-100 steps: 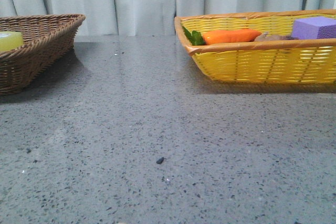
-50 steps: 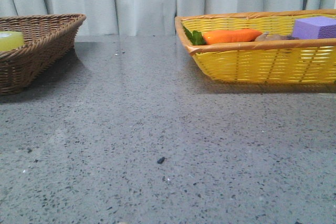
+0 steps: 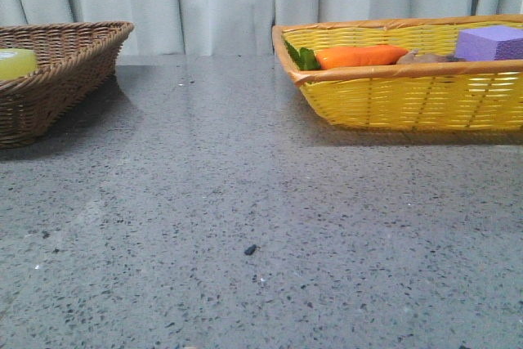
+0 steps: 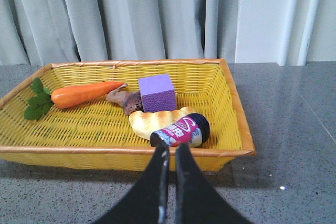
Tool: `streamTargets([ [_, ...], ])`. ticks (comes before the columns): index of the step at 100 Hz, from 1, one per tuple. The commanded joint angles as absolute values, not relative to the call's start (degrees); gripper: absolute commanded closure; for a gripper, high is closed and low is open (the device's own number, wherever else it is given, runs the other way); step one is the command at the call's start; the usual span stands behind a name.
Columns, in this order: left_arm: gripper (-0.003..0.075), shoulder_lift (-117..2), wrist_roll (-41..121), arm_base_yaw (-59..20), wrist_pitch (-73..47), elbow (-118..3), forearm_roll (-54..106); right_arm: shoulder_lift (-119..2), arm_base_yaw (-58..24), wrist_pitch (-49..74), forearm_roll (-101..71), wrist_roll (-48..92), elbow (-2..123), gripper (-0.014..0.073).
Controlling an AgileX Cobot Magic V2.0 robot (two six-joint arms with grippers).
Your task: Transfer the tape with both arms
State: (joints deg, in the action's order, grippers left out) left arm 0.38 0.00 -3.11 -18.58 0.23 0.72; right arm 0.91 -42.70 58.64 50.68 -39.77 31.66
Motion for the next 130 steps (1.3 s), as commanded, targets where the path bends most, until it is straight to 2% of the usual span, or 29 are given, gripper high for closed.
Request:
streamTargets([
  [1,0.0741,2.0,-0.7,-3.0,-15.2,0.8,0.7,0.4,-42.5,55.4,54.0,-39.6,32.7,0.0668],
  [35,0.0741,2.0,-0.7,-3.0,-15.2,0.8,0.7,0.4,-42.5,54.7,54.4,-39.6,31.9,0.0668],
  [47,0.0741,2.0,-0.7,-3.0,-15.2,0.8,0.7,0.4,-41.8,46.1,55.3,-39.6,29.7,0.0668],
  [57,0.0741,2.0,-0.7,-3.0,-15.2,0.8,0.7,0.4,-39.1,32.6,55.3,-39.5,27.0,0.0668],
  [72,0.0741,2.0,-0.7,-3.0,-15.2,0.8,0.7,0.4,-32.0,15.7,51.9,-36.4,23.3,0.0668],
  [89,0.0741,2.0,-0.7,-3.0,-15.2,0.8,0.7,0.3,-20.4,2.1,32.9,-15.6,20.9,0.0668],
  [101,0.0741,2.0,-0.7,-3.0,-15.2,0.8,0.7,0.3,-12.2,-11.9,16.9,-1.4,17.5,0.0668],
  [115,0.0741,2.0,-0.7,-3.0,-15.2,0.8,0.7,0.3,-4.6,-22.5,12.6,0.0,12.7,0.0668],
  [130,0.0741,2.0,-0.7,-3.0,-15.2,0.8,0.7,0.3,2.2,-23.7,2.8,0.0,6.9,0.0668],
])
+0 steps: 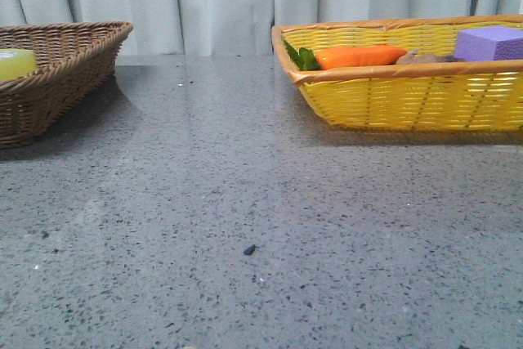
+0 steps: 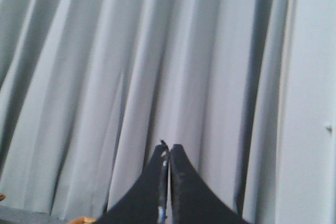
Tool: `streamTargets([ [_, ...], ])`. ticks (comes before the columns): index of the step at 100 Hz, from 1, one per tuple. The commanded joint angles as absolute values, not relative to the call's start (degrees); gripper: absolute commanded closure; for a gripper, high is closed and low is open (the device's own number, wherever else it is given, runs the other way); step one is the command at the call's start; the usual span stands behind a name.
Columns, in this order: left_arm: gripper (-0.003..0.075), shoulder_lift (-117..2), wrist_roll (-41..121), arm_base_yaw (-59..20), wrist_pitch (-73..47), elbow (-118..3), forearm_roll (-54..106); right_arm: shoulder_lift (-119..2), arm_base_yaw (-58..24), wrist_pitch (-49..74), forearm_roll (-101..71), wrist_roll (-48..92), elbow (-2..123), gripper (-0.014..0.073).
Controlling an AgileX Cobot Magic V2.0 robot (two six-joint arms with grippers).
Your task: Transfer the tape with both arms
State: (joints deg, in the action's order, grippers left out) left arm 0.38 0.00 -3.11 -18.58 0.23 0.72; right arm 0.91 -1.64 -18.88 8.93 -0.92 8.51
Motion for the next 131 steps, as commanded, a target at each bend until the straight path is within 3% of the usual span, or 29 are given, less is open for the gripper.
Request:
streamTargets([
  [1,0.0741,2.0,-0.7,-3.0,-15.2,0.8,0.7,0.4,2.8,-23.7,2.5,0.0,6.6,0.0668],
  [24,0.0741,2.0,-0.7,-3.0,-15.2,0.8,0.7,1.7,6.6,-20.8,-0.3,0.0,-2.0,0.0668],
  [51,0.0741,2.0,-0.7,-3.0,-15.1,0.8,0.7,1.7,6.8,8.6,-0.4,0.0,-1.8,0.0668],
  [65,0.0741,2.0,-0.7,-3.0,-15.1,0.8,0.7,1.7,6.8,16.2,0.4,0.0,-1.8,0.0668],
  [131,0.0741,2.0,-0.7,-3.0,-15.1,0.8,0.7,1.7,6.8,17.7,0.5,0.0,-1.8,0.0668],
])
